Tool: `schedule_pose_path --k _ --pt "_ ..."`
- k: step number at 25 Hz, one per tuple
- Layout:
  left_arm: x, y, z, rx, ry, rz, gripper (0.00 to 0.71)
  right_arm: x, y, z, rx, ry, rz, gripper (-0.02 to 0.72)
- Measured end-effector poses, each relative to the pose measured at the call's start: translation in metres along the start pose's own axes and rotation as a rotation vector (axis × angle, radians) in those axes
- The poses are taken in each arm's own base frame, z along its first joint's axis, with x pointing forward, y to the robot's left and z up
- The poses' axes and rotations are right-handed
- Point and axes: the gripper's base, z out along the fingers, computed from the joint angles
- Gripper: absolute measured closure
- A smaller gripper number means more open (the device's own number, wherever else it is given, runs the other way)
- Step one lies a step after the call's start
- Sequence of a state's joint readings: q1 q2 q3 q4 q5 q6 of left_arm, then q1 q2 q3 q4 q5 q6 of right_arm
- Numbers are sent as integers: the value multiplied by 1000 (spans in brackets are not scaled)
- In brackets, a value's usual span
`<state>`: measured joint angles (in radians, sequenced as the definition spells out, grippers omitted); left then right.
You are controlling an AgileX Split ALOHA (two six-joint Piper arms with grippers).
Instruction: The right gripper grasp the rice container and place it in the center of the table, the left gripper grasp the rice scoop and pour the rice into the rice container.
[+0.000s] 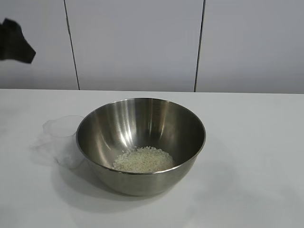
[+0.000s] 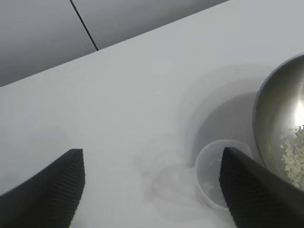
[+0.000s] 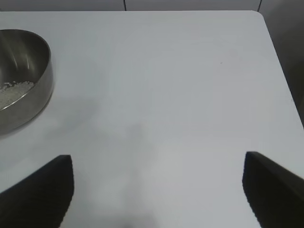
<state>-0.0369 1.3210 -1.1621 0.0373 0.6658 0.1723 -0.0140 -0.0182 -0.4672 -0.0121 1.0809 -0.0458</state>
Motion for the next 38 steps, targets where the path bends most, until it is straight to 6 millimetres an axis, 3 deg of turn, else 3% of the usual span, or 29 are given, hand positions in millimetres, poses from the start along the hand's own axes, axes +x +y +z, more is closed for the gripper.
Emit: schedule_pose_path --k 4,8,12,18,21,24,30,38 --pt "7 50 -13 -20 14 -148 165 0 0 0 0 0 0 42" --pt "16 77 -33 -1 -40 -241 144 0 0 0 0 0 0 42" --pt "11 67 -71 7 -147 -230 94 0 0 0 0 0 0 42" --pt "9 18 -141 64 -343 -106 84 0 0 0 0 -1 0 42" --pt "32 -1 -167 79 -401 -96 83 0 0 0 0 0 0 42" --pt "72 -14 -180 41 -393 -147 83 0 0 0 0 0 0 42" --pt "148 -31 -182 -54 -367 -301 83 0 0 0 0 0 0 42" --pt "218 -55 -185 -35 -253 -306 83 0 0 0 0 0 0 42"
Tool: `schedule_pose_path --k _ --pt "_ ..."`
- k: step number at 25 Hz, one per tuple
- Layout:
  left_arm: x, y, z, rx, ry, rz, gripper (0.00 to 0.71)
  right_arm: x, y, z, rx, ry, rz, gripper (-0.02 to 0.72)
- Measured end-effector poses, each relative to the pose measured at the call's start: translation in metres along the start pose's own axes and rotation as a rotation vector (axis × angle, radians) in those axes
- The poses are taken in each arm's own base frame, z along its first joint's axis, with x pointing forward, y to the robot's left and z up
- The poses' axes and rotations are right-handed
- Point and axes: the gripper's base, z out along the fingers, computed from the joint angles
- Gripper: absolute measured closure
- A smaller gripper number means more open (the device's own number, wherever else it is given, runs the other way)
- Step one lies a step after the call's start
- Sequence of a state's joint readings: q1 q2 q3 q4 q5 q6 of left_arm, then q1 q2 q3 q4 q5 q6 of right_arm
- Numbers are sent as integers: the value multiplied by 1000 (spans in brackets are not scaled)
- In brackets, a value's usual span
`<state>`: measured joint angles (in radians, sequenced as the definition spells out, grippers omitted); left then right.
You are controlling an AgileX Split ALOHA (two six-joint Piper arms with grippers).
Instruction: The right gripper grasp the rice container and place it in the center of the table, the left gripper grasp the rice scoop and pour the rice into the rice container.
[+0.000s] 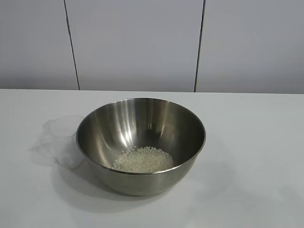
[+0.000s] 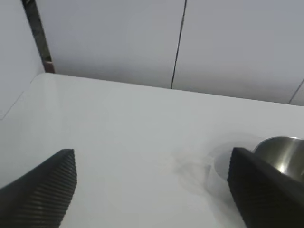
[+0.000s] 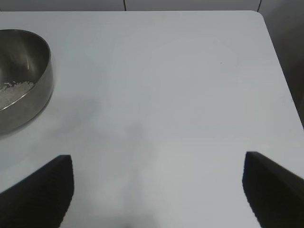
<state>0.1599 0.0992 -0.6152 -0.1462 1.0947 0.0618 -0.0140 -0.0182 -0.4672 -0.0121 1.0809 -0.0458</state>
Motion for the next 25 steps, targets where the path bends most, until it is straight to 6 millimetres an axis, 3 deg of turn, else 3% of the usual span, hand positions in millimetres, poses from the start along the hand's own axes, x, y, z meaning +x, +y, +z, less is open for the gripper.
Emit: schedule_pose_path --k 4,8,25 --pt "25 0 -4 0 21 7 83 0 0 0 0 0 0 42" --pt "35 5 4 -42 66 26 83 0 0 0 0 0 0 42" --pt "37 9 12 -3 54 69 83 0 0 0 0 0 0 42"
